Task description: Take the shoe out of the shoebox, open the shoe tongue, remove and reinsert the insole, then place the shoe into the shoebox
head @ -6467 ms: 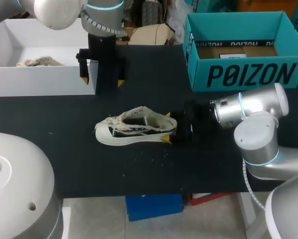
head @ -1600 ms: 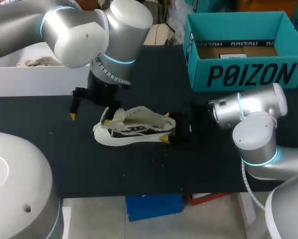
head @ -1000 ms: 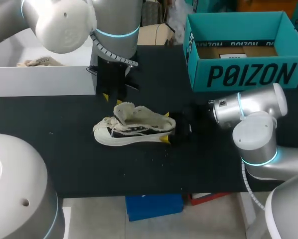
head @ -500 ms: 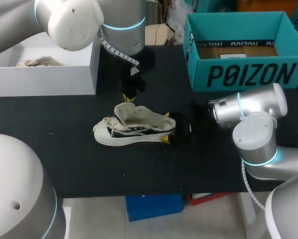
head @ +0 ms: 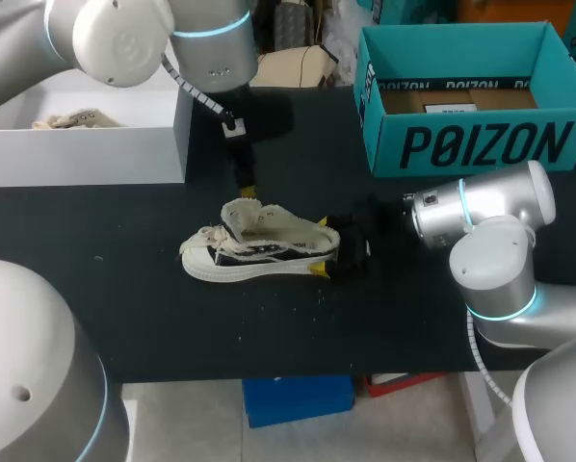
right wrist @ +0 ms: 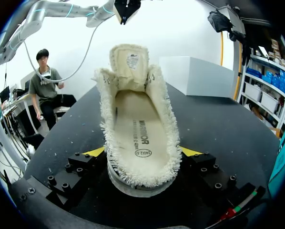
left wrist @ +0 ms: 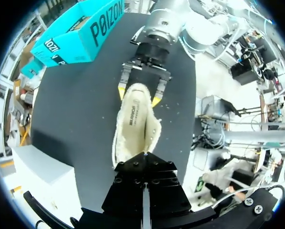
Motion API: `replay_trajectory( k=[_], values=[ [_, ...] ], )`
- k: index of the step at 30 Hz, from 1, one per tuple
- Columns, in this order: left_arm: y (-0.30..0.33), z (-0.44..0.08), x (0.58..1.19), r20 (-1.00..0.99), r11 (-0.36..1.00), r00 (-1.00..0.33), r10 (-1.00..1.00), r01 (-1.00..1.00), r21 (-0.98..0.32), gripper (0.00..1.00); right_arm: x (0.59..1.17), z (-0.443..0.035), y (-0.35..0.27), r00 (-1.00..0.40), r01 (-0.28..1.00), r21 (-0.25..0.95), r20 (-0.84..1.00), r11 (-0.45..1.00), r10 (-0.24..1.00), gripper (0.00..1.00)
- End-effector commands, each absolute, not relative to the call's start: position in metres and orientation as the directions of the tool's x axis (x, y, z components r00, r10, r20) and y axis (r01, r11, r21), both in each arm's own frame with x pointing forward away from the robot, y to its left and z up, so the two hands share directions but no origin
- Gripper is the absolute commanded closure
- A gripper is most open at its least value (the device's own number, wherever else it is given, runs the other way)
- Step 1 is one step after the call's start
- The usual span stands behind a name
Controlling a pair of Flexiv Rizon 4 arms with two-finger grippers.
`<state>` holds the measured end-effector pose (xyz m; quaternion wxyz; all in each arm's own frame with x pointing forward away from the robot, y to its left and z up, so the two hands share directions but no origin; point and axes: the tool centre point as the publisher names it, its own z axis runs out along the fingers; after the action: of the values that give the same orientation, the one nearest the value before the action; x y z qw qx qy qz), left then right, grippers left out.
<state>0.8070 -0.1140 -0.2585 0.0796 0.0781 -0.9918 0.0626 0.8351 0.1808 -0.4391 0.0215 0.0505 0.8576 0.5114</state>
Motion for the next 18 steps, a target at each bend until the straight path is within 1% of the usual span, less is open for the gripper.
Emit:
replay_trajectory(
  k=[1, 6, 11, 18],
  values=[
    [-0.116, -0.266, 0.815, 0.243, 0.947, -0.925, 0.291, 0.243, -0.209, 1.0, 0.837, -0.442, 0.18, -0.994, 0.066, 0.878, 0.016, 0.474, 0.11, 1.0],
    [-0.122, -0.276, 0.819, 0.244, 0.935, -0.91, 0.336, 0.291, -0.204, 1.0, 0.837, -0.442, 0.18, -0.994, 0.066, 0.878, 0.016, 0.474, 0.11, 1.0],
    [-0.13, -0.284, 0.82, 0.266, 0.943, -0.911, 0.316, 0.272, -0.191, 1.0, 0.837, -0.442, 0.18, -0.994, 0.066, 0.878, 0.016, 0.474, 0.11, 1.0],
    [-0.141, -0.3, 0.817, 0.287, 0.945, -0.91, 0.299, 0.241, -0.22, 1.0, 0.837, -0.442, 0.18, -0.994, 0.066, 0.878, 0.016, 0.474, 0.11, 1.0]
  ],
)
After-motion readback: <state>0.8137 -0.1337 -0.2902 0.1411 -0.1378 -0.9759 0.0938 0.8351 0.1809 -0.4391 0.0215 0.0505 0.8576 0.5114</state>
